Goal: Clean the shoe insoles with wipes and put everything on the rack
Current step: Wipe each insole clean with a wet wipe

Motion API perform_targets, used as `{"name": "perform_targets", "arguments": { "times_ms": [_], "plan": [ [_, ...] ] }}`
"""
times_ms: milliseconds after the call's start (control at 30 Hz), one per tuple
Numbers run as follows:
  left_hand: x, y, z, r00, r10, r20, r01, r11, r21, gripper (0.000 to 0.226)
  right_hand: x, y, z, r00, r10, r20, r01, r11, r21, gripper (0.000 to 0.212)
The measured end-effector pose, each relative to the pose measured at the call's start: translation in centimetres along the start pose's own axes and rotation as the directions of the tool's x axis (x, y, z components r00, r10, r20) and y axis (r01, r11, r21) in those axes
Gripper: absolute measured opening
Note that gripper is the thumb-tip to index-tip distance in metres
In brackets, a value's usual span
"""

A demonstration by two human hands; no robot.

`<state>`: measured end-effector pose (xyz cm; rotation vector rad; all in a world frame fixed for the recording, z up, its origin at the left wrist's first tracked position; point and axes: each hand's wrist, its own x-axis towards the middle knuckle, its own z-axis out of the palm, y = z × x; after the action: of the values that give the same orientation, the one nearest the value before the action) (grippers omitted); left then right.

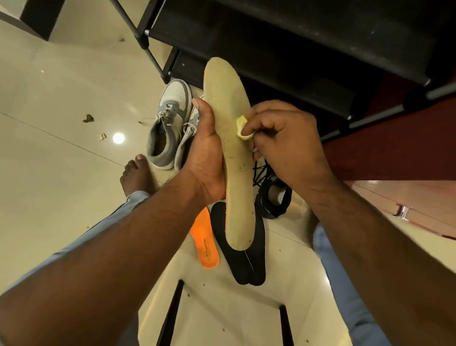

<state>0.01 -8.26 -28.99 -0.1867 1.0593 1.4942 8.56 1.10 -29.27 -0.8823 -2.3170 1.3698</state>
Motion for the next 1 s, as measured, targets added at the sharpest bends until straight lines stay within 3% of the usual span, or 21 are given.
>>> {"name": "perform_targets", "arguments": {
  "times_ms": [167, 267, 433, 567, 733, 800, 900, 1000],
  "plan": [
    [0.1, 0.4, -0.4, 1.000, 0.000, -0.009, 0.000, 1.000, 0.011, 0.089, 0.2, -0.5, -0.2, 0.993, -0.035, 0.111, 0.038, 0.999, -0.023, 0.015],
    [0.2, 0.2, -0.4, 1.000, 0.000, -0.028, 0.001, 1.000, 0.020, 0.090, 0.0, -1.3, -0.2, 0.996, -0.007, 0.088, 0.004, 1.000, 0.028, 0.011],
    [0.2, -0.1, -0.4, 0.999, -0.004, -0.034, 0.003, 0.999, -0.040, 0.088, 0.0, -2.4, -0.1, 0.981, -0.028, 0.192, 0.025, 1.000, 0.016, 0.022],
    [0.4, 0.1, -0.6, 1.000, -0.010, -0.026, 0.011, 1.000, 0.020, 0.092, 0.6, -0.4, -0.7, 0.978, 0.139, 0.156, -0.121, 0.986, -0.118, 0.014],
    [0.5, 0.5, -0.6, 0.998, 0.020, -0.061, -0.019, 1.000, 0.008, 0.092, 0.0, -1.8, 0.3, 0.983, 0.090, 0.158, -0.094, 0.995, 0.023, 0.012],
    [0.6, 0.6, -0.8, 0.996, 0.025, -0.080, -0.026, 1.000, -0.004, 0.093, 0.1, -1.7, 0.4, 0.981, 0.073, 0.179, -0.071, 0.997, -0.020, 0.010],
    [0.6, 0.6, -0.9, 0.996, 0.012, -0.090, -0.011, 1.000, 0.019, 0.095, 0.3, -1.0, 0.2, 0.973, 0.167, 0.162, -0.142, 0.978, -0.156, 0.008],
    [0.6, 0.8, -0.8, 0.995, 0.025, -0.097, -0.023, 1.000, 0.012, 0.095, -0.1, -1.6, 0.3, 0.981, 0.142, 0.129, -0.135, 0.989, -0.060, 0.008]
  ]
}}
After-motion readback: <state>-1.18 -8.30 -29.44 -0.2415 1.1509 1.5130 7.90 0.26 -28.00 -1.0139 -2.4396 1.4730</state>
